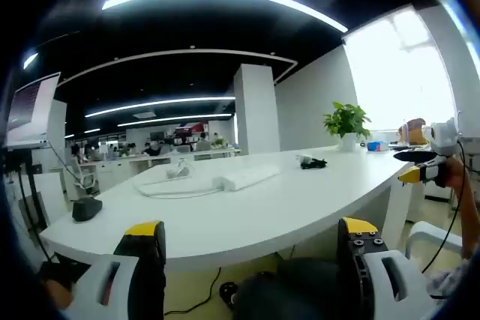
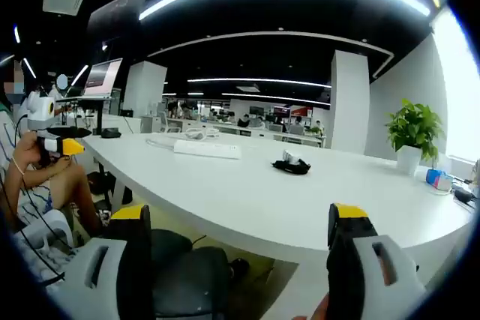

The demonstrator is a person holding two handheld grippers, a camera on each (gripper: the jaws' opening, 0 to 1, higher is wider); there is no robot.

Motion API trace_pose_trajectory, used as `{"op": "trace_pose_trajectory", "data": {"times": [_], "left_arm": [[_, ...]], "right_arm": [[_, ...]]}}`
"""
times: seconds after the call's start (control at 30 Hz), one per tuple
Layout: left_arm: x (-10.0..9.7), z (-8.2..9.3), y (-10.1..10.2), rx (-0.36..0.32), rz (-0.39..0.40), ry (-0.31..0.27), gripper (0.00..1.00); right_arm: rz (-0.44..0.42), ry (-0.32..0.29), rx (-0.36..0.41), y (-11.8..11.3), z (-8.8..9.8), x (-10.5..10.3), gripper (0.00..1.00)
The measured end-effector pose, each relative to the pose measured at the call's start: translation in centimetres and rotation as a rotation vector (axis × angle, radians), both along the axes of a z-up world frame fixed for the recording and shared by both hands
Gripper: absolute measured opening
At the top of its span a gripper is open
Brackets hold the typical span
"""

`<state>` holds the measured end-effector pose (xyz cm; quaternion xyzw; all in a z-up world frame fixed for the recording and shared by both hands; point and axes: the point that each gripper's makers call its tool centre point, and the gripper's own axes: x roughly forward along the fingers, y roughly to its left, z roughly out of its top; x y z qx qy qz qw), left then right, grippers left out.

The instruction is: Straighten the power strip on the desk, plug the charger into it

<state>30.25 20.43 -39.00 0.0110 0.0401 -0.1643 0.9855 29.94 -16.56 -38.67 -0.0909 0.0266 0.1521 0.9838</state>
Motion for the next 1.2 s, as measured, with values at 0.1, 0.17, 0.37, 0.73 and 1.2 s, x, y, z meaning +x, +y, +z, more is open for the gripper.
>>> {"op": "trace_pose_trajectory", "data": {"times": [0.1, 0.17, 0.37, 0.73, 1.2], "left_arm": [[0.0, 0.0, 0.0, -0.002, 0.002, -0.001, 0.97], [0.0, 0.0, 0.0, -0.002, 0.001, 0.000, 0.97], [0.0, 0.0, -0.1, -0.002, -0.004, 0.000, 0.97], [-0.1, 0.2, -0.1, -0.005, -0.005, -0.005, 0.97], [2.3, 4.0, 0.1, -0.048, -0.019, -0.074, 0.96]], "right_arm": [[0.003, 0.004, -0.005, 0.0, -0.1, 0.0, 0.98], [0.000, 0.006, -0.006, 0.0, -0.2, 0.1, 0.98], [0.007, -0.003, -0.009, 0.2, 0.2, -0.1, 0.98], [0.025, -0.006, -0.003, 0.6, 0.3, -0.2, 0.98], [0.200, -0.057, 0.082, 2.7, 3.9, 1.4, 0.97]]}}
